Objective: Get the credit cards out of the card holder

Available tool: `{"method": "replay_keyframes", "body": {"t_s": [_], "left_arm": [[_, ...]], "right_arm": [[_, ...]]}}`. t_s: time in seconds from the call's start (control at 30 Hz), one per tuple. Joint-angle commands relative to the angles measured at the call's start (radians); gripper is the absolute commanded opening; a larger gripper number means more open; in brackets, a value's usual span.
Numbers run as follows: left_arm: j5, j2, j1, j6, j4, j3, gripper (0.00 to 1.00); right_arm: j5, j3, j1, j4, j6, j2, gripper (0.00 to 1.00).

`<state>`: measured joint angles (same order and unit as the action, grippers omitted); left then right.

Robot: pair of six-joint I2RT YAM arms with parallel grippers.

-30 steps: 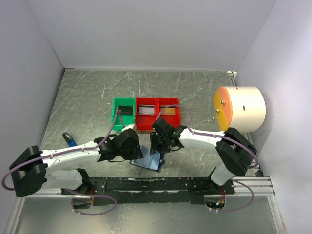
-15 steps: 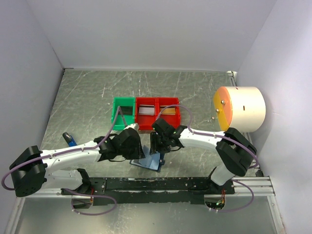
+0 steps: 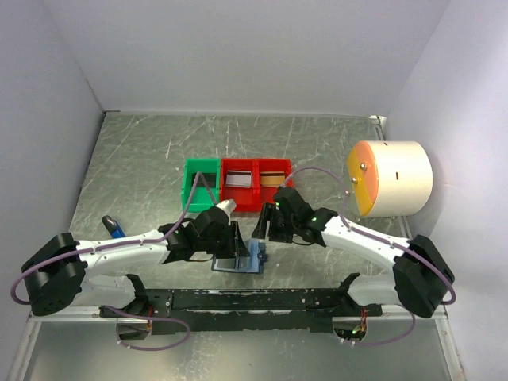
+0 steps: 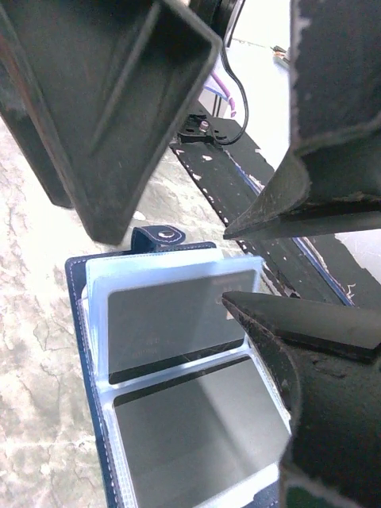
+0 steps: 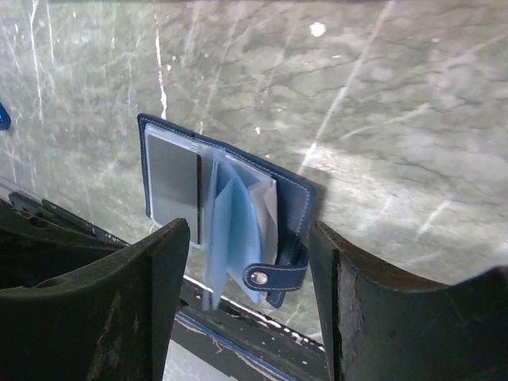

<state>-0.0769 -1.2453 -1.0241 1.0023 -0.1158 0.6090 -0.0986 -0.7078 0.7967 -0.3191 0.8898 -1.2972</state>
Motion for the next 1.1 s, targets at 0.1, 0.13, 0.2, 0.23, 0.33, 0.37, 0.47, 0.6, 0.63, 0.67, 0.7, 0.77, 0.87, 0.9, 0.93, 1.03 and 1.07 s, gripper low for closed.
{"method": "replay_keyframes", "body": {"t_s": [0.1,0.13,0.2,0.23,0.33,0.37,0.47,0.6,0.63,0.67,0.7,0.77,0.87,0.9,0.93,1.03,1.07], "left_arm": [[-0.045,-0.027,-0.008,0.000,0.101,-0.019,0.46],[-0.051,-0.032,-0.008,-0.006,0.102,-0.015,0.47],[-0.057,-0.047,-0.009,-0.016,0.088,0.001,0.47],[-0.050,-0.054,-0.010,-0.015,0.076,0.006,0.47],[-0.002,-0.043,-0.016,0.002,0.033,0.005,0.47],[0.016,-0.032,-0.017,0.010,0.019,0.000,0.47],[0.080,0.025,-0.017,0.042,-0.024,-0.026,0.47],[0.157,0.118,-0.017,0.089,-0.083,-0.068,0.49],[0.169,0.139,-0.016,0.099,-0.092,-0.078,0.49],[0.182,0.158,-0.016,0.111,-0.103,-0.087,0.50],[0.192,0.175,-0.016,0.122,-0.113,-0.095,0.50],[0.214,0.208,-0.016,0.146,-0.135,-0.109,0.52],[0.235,0.255,-0.017,0.170,-0.142,-0.134,0.55],[0.238,0.269,-0.016,0.177,-0.134,-0.144,0.57],[0.238,0.281,-0.016,0.182,-0.125,-0.154,0.59],[0.225,0.297,-0.016,0.188,-0.086,-0.180,0.62],[0.218,0.296,-0.016,0.187,-0.070,-0.185,0.62]], "right_arm": [[0.012,0.044,-0.037,-0.039,0.038,0.105,0.64],[0.015,0.039,-0.037,-0.053,0.039,0.106,0.64],[0.017,0.041,-0.037,-0.056,0.040,0.120,0.63],[0.016,0.044,-0.037,-0.051,0.040,0.125,0.63],[-0.052,0.046,-0.037,-0.005,0.017,0.131,0.57],[-0.080,0.046,-0.036,0.012,0.009,0.129,0.52],[-0.174,0.050,-0.035,0.089,0.001,0.121,0.40],[-0.233,0.036,-0.009,0.153,-0.012,0.071,0.30],[-0.233,0.024,0.005,0.153,-0.019,0.049,0.29],[-0.225,0.011,0.020,0.149,-0.028,0.024,0.27],[-0.203,-0.001,0.035,0.136,-0.030,0.001,0.26],[-0.159,-0.007,0.053,0.111,-0.025,-0.035,0.25],[-0.151,0.019,0.056,0.124,-0.022,-0.081,0.25],[-0.139,0.032,0.059,0.122,-0.018,-0.095,0.24],[-0.126,0.046,0.060,0.123,-0.012,-0.106,0.23],[-0.093,0.108,0.060,0.138,0.009,-0.116,0.23],[-0.083,0.128,0.060,0.142,0.016,-0.113,0.23]]}}
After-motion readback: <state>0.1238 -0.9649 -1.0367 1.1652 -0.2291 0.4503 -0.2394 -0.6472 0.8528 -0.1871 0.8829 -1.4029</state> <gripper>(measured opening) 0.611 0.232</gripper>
